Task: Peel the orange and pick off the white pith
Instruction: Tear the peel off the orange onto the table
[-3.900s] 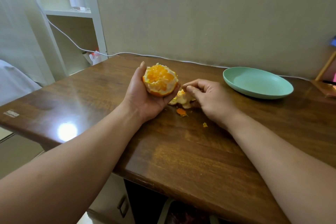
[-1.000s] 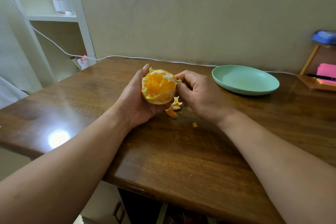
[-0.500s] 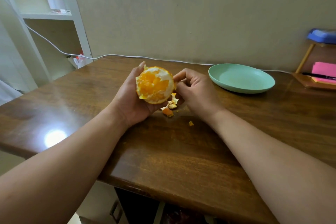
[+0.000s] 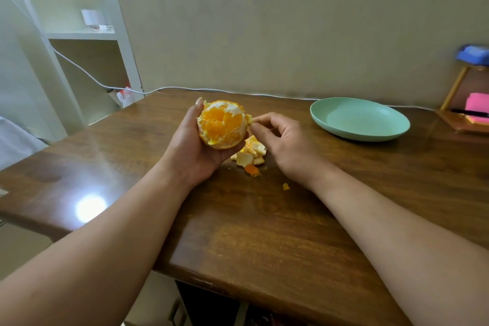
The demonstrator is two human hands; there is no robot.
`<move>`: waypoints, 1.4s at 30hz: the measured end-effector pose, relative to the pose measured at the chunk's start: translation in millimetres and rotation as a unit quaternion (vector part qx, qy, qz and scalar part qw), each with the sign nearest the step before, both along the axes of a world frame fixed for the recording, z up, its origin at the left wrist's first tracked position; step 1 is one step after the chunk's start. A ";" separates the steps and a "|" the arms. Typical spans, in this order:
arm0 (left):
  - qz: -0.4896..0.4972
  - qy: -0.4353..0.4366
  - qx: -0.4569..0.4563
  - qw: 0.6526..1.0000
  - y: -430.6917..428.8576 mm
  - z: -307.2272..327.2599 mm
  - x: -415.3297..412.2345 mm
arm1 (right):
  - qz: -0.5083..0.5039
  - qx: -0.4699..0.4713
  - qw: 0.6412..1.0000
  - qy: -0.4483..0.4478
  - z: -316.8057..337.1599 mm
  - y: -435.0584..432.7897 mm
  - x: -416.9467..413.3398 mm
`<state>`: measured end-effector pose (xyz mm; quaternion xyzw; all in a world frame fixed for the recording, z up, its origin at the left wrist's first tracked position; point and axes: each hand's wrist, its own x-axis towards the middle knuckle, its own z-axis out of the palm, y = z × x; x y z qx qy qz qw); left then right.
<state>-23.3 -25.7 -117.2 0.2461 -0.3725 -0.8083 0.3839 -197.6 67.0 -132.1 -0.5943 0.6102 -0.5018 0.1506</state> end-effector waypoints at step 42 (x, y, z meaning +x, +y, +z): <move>-0.039 0.071 0.086 0.993 -4.3 -4.4 -0.1 | 0.007 0.046 0.996 0.071 -1.3 2.1 10.1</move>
